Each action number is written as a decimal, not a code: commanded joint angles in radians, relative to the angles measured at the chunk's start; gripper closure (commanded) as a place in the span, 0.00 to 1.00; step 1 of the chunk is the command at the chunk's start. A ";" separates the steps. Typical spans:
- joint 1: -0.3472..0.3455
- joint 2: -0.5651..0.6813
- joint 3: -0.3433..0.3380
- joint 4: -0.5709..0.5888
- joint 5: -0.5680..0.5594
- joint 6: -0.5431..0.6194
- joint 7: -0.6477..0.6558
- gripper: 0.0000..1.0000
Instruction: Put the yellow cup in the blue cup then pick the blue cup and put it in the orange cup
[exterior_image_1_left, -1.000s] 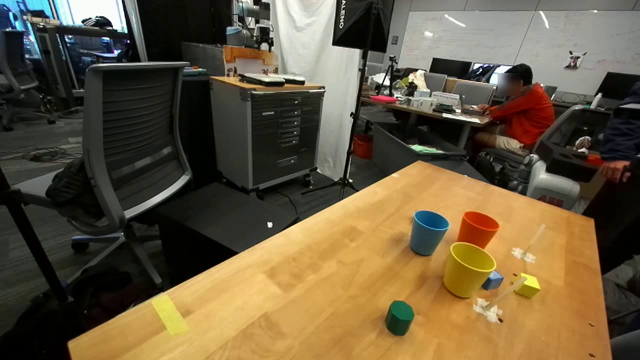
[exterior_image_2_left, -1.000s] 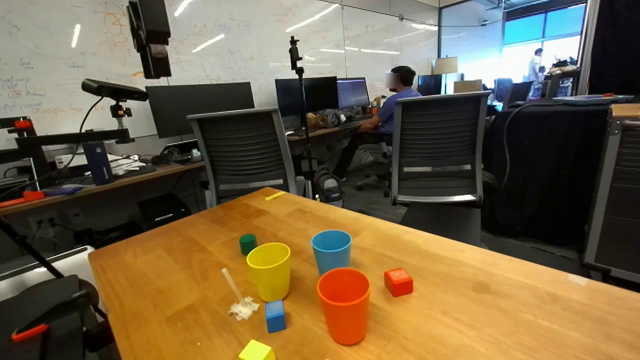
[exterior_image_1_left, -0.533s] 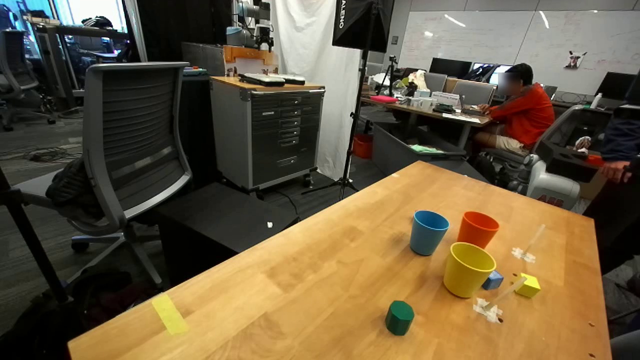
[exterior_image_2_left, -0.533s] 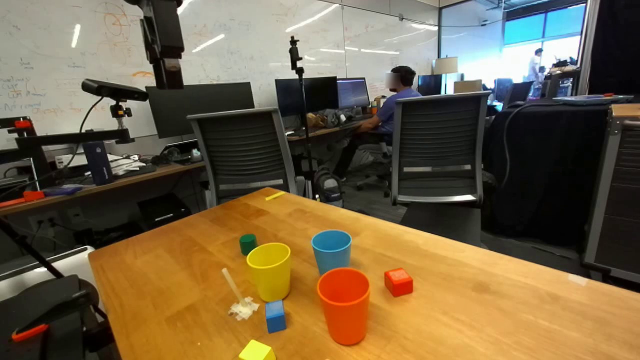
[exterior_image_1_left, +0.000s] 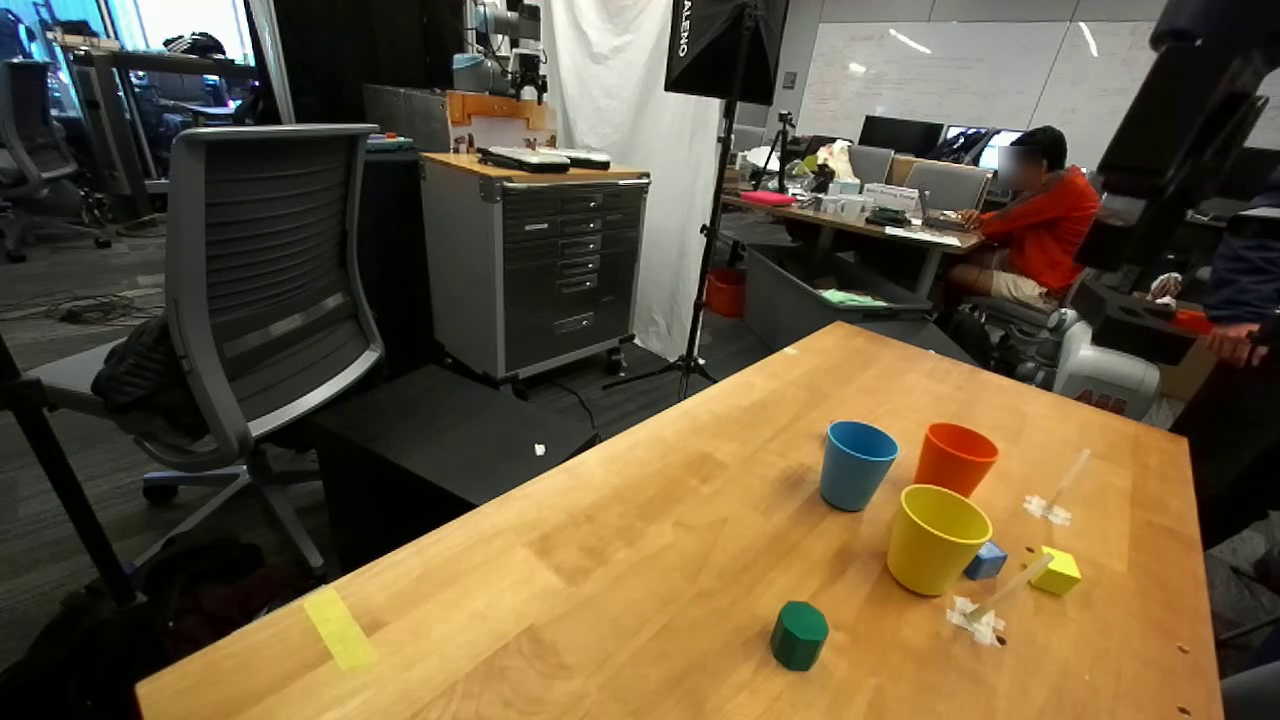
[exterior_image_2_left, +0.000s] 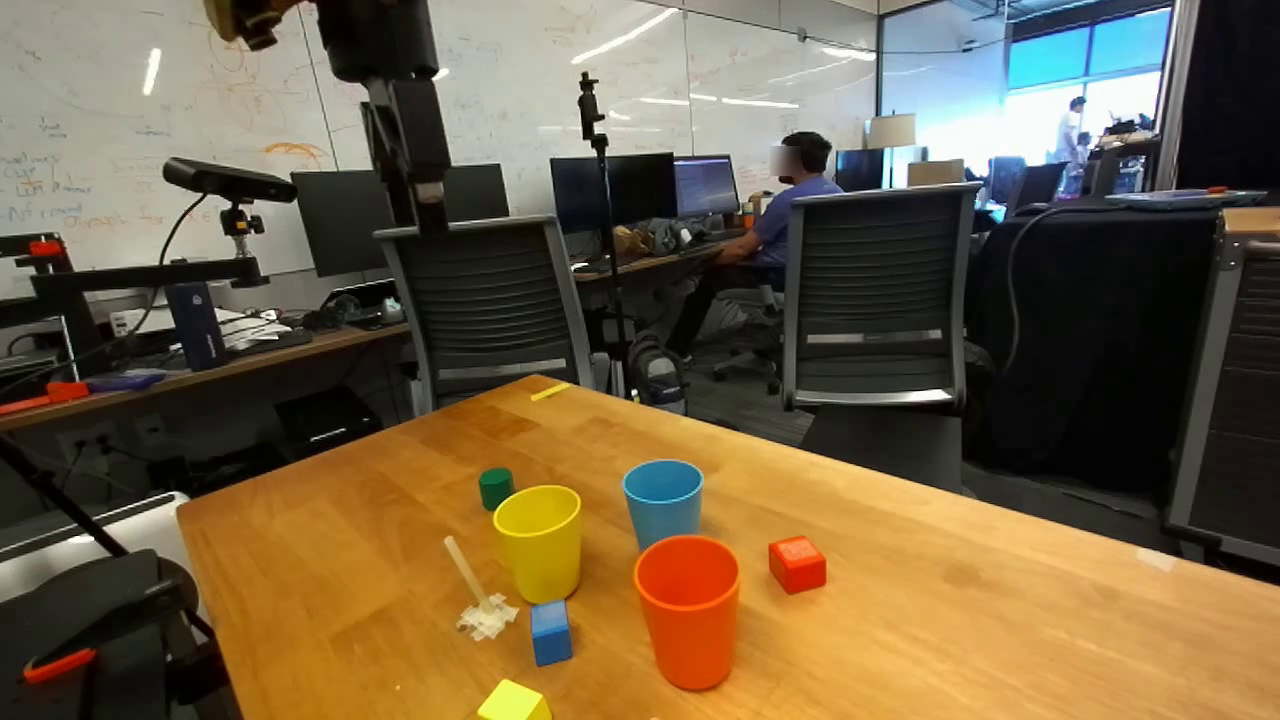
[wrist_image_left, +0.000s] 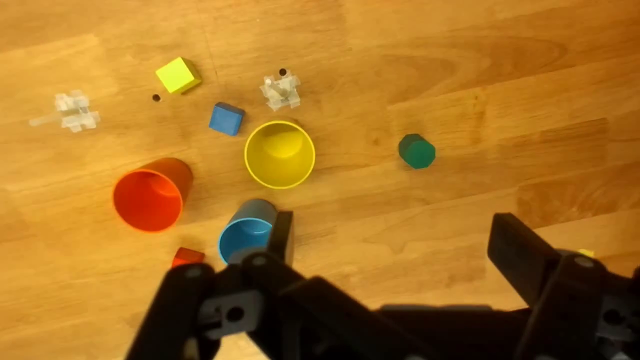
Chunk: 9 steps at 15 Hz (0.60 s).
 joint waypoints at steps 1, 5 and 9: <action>-0.014 0.072 0.011 0.010 -0.027 0.063 0.049 0.00; -0.020 0.145 0.005 0.006 -0.051 0.121 0.078 0.00; -0.022 0.210 0.001 0.006 -0.058 0.189 0.085 0.00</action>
